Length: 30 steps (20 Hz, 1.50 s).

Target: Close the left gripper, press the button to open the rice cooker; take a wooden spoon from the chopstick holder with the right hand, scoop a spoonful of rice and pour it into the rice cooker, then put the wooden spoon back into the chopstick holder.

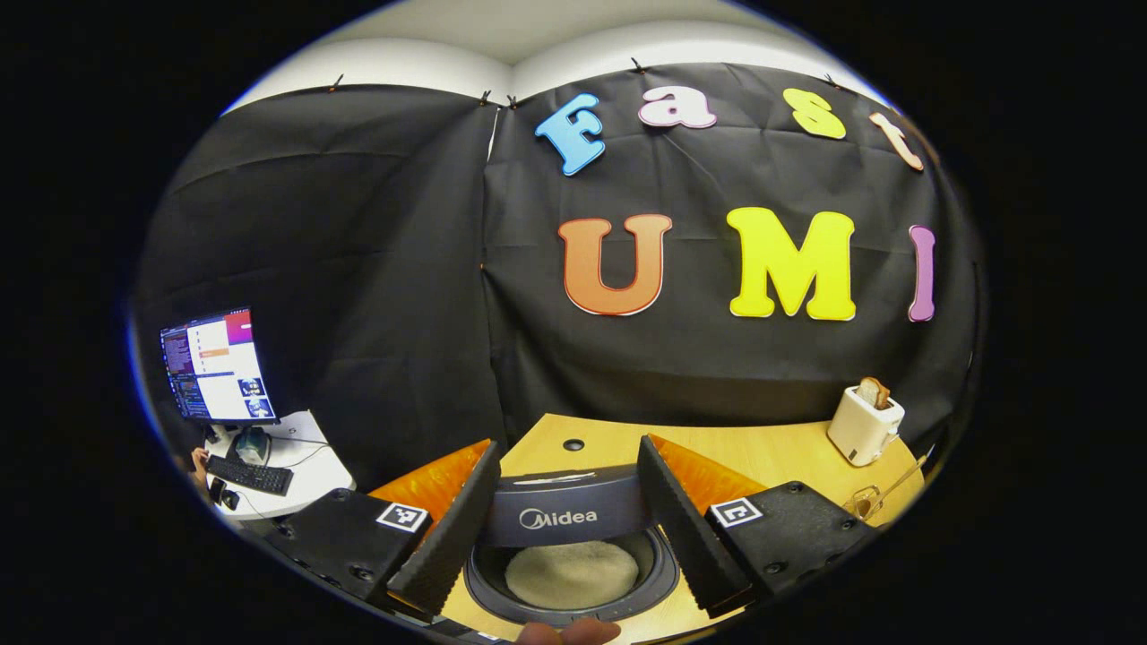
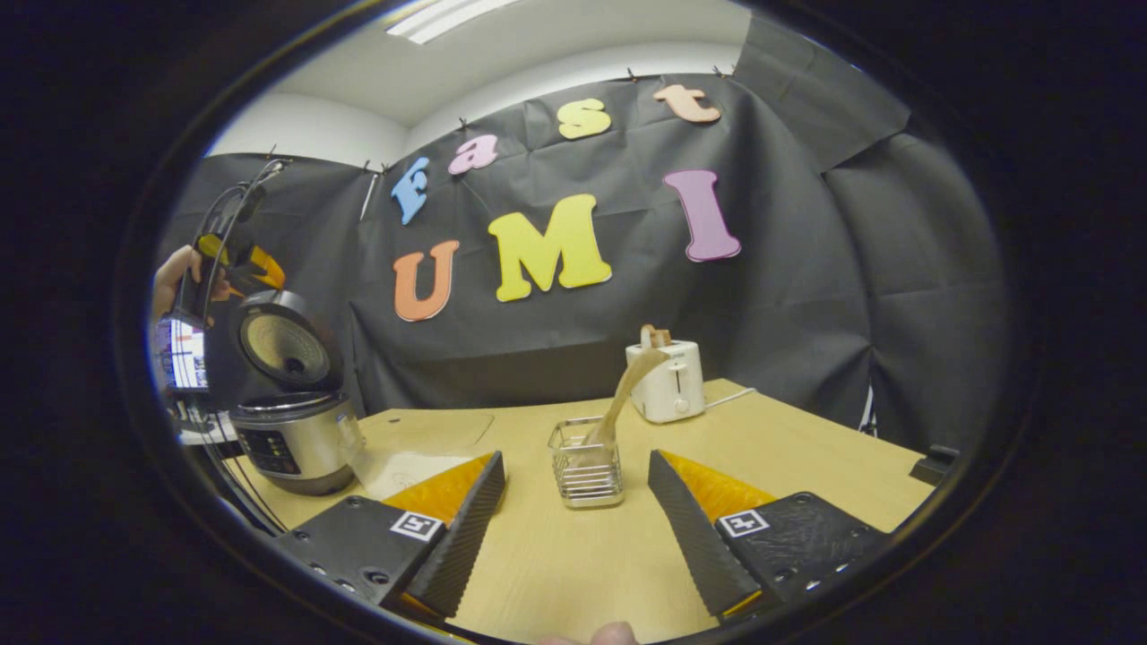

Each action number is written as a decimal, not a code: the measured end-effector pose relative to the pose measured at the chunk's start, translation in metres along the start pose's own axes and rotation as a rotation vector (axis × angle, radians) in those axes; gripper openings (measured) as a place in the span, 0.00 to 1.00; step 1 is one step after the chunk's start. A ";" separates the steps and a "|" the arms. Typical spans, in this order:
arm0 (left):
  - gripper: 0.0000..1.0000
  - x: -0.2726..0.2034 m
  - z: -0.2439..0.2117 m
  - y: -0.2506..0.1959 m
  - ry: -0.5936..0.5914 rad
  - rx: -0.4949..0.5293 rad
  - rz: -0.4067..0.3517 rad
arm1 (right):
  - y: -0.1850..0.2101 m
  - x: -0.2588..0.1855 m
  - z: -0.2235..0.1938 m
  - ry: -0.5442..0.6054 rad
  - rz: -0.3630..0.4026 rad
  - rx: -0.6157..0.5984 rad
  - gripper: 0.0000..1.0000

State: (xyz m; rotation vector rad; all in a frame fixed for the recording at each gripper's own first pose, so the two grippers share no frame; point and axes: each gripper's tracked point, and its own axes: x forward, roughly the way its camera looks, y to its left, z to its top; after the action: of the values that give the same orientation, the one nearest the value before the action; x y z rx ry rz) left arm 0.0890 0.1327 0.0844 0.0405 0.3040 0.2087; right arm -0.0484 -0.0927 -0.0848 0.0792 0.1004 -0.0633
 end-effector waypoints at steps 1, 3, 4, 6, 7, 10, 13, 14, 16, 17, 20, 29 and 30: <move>0.98 -0.007 -0.009 -0.002 -0.010 -0.005 0.001 | -0.004 0.000 0.002 -0.003 -0.010 -0.001 0.95; 0.94 -0.017 -0.027 -0.005 -0.027 -0.006 0.007 | -0.008 -0.001 0.006 -0.011 -0.017 0.017 0.96; 0.98 -0.021 -0.037 -0.007 -0.032 -0.003 0.011 | -0.009 -0.002 0.007 -0.014 -0.019 0.024 0.91; 0.98 -0.029 -0.057 -0.009 -0.040 -0.014 0.018 | -0.010 -0.001 0.008 -0.024 -0.024 0.023 0.91; 0.98 -0.031 -0.064 -0.009 -0.049 -0.025 0.025 | -0.009 0.000 0.008 -0.027 -0.020 0.020 0.91; 0.99 -0.036 -0.082 -0.011 -0.071 -0.006 0.050 | -0.010 0.001 0.003 -0.017 -0.023 0.020 0.95; 0.99 -0.038 -0.099 -0.012 -0.088 -0.004 0.066 | -0.005 0.001 0.004 -0.024 -0.018 0.006 0.95; 0.99 -0.038 -0.107 -0.012 -0.084 -0.008 0.074 | -0.005 0.003 0.003 -0.022 -0.023 -0.009 0.91; 0.99 -0.039 -0.118 -0.013 -0.082 0.002 0.083 | -0.006 0.003 0.005 -0.025 -0.029 -0.023 0.95; 0.99 -0.040 -0.124 -0.014 -0.083 0.003 0.084 | -0.004 0.002 0.007 -0.031 -0.026 -0.022 0.91; 0.99 -0.042 -0.138 -0.014 -0.077 -0.001 0.081 | 0.001 0.002 0.005 -0.033 -0.020 -0.040 0.95; 0.93 -0.040 -0.145 -0.015 -0.135 0.026 0.055 | 0.010 0.010 -0.018 0.015 0.005 -0.005 0.91; 0.98 -0.041 -0.144 -0.014 -0.152 0.020 0.050 | 0.011 0.011 -0.022 0.022 0.008 -0.003 0.96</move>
State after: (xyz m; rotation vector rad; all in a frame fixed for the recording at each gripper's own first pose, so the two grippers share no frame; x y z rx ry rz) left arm 0.0100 0.1116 -0.0422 0.0835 0.1542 0.2512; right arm -0.0387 -0.0804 -0.1067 0.0771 0.1219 -0.0542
